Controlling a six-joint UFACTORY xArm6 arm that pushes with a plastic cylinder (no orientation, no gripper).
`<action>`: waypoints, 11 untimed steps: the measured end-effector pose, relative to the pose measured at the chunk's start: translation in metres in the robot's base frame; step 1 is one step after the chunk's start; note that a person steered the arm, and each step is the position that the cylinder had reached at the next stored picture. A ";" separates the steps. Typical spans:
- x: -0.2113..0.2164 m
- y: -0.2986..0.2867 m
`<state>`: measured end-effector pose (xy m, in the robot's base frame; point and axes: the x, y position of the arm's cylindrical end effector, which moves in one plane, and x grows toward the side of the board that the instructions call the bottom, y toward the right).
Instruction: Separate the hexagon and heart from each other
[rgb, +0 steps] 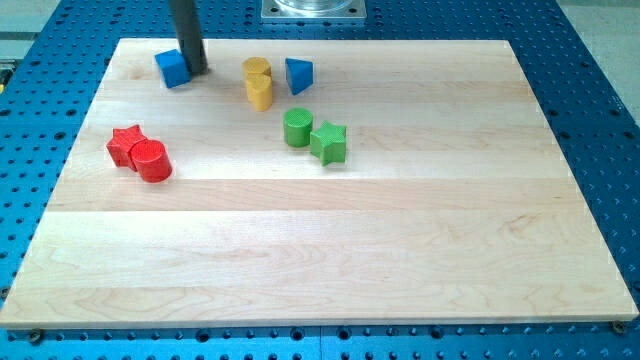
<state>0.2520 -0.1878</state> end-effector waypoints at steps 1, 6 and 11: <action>-0.012 -0.003; 0.042 0.193; -0.012 0.101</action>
